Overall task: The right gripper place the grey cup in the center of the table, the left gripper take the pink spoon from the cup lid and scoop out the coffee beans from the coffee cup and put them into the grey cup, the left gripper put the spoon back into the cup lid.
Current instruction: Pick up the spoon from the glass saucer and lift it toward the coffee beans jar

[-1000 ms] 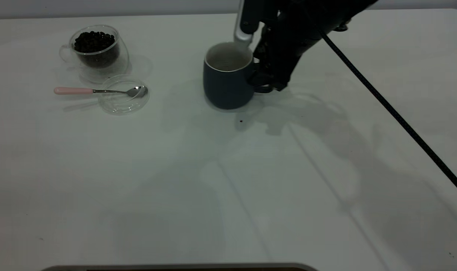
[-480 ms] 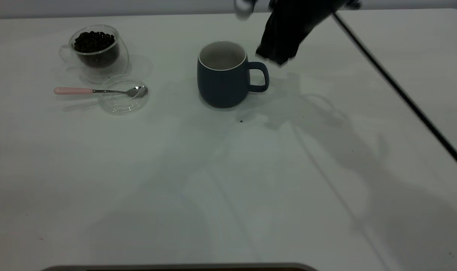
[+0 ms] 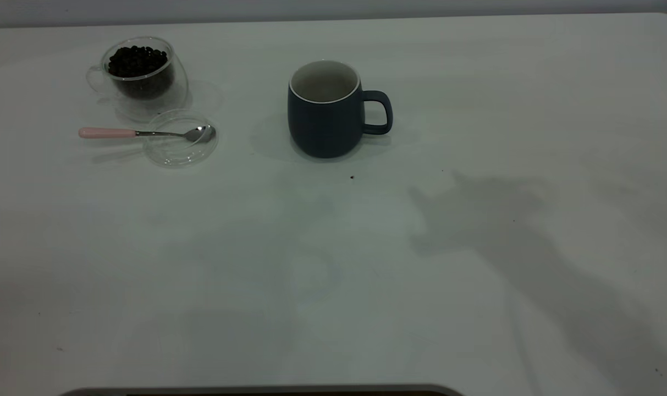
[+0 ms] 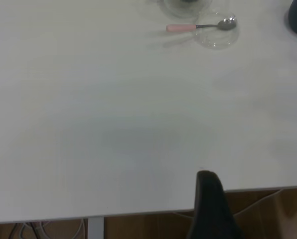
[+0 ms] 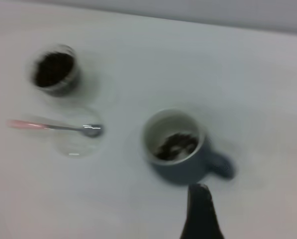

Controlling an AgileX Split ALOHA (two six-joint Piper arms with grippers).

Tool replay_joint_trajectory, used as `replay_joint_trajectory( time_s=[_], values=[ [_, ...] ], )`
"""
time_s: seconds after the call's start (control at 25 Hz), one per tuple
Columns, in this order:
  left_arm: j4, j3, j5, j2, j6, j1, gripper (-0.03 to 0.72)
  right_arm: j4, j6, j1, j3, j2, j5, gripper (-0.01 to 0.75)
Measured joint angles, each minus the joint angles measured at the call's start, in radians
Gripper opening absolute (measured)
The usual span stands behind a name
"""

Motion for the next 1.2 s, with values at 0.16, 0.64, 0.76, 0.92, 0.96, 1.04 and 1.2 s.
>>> replay_joint_trajectory(
  time_s=[0.16,0.64,0.76,0.92,0.96,1.04,1.2],
  values=[
    [0.000,0.000,0.000,0.000,0.000,0.000,0.538,-0.031,0.174,-0.045,0.147,-0.162,0.294,0.571],
    [0.000,0.000,0.000,0.000,0.000,0.000,0.538,-1.562,1.440,-0.199,0.190,-0.763,0.956,0.565],
    [0.000,0.000,0.000,0.000,0.000,0.000,0.538,-1.709,1.567,-0.201,0.202,-0.920,0.980,0.565],
    [0.000,0.000,0.000,0.000,-0.002,0.000,0.538,-1.813,1.598,-0.209,0.272,-1.108,1.012,0.565],
    [0.000,0.000,0.000,0.000,-0.003,0.000,0.538,-1.819,1.599,-0.217,0.279,-1.140,1.017,0.565],
    [0.000,0.000,0.000,0.000,-0.003,0.000,0.538,-1.823,1.602,-0.247,0.282,-1.211,1.020,0.565],
    [0.000,0.000,0.000,0.000,-0.003,0.000,0.538,-1.825,1.602,-0.338,0.282,-1.347,1.025,0.565]
  ],
)
